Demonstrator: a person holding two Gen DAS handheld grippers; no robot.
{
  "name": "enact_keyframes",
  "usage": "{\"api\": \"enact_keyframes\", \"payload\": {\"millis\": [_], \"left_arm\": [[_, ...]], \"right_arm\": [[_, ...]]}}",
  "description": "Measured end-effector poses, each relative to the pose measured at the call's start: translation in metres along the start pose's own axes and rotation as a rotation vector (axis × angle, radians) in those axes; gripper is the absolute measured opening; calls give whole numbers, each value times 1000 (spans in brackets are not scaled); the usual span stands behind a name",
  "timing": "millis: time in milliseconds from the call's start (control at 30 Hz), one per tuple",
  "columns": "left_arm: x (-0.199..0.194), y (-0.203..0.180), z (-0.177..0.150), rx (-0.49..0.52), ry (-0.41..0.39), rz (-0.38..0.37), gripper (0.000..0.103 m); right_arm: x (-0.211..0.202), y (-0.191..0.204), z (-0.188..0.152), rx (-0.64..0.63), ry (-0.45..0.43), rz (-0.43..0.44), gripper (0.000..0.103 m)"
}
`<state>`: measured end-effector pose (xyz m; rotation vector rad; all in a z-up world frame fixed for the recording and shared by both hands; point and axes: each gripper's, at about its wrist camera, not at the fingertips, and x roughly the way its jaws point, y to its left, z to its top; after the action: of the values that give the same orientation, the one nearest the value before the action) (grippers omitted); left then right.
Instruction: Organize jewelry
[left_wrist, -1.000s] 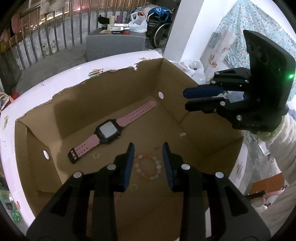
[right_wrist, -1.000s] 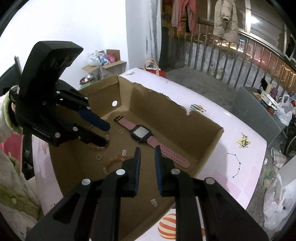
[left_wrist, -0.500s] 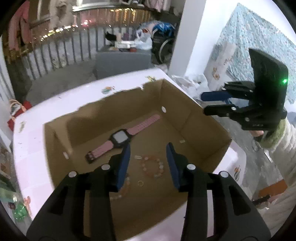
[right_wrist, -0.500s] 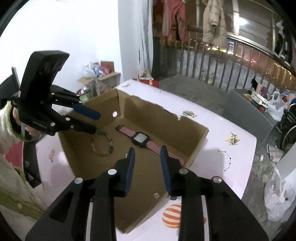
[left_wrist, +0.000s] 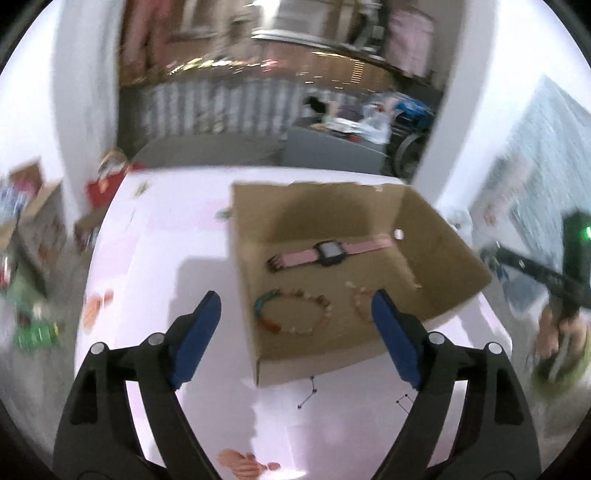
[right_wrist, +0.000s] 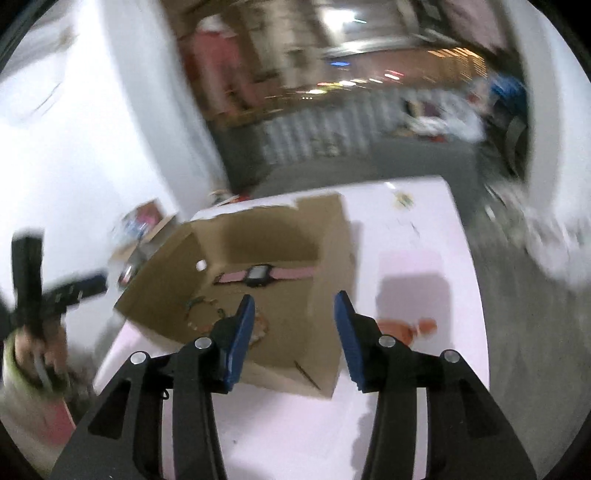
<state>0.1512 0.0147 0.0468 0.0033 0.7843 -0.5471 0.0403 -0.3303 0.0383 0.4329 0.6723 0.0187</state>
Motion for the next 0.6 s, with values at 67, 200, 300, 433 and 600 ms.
{"api": "enact_keyframes", "payload": {"millis": [67, 200, 300, 433, 600], "left_arm": [[9, 11, -9, -86, 33, -4, 80], [30, 18, -21, -188, 80, -35, 80], [43, 21, -27, -247, 109, -53, 80], [53, 12, -30, -268, 121, -69, 82], [55, 6, -32, -271, 111, -28, 82]], "right_arm": [[6, -7, -7, 94, 10, 23, 44], [29, -14, -25, 210, 70, 12, 44], [34, -14, -25, 226, 65, 16, 45], [36, -7, -26, 196, 86, 39, 45], [36, 0, -27, 156, 107, 34, 49]]}}
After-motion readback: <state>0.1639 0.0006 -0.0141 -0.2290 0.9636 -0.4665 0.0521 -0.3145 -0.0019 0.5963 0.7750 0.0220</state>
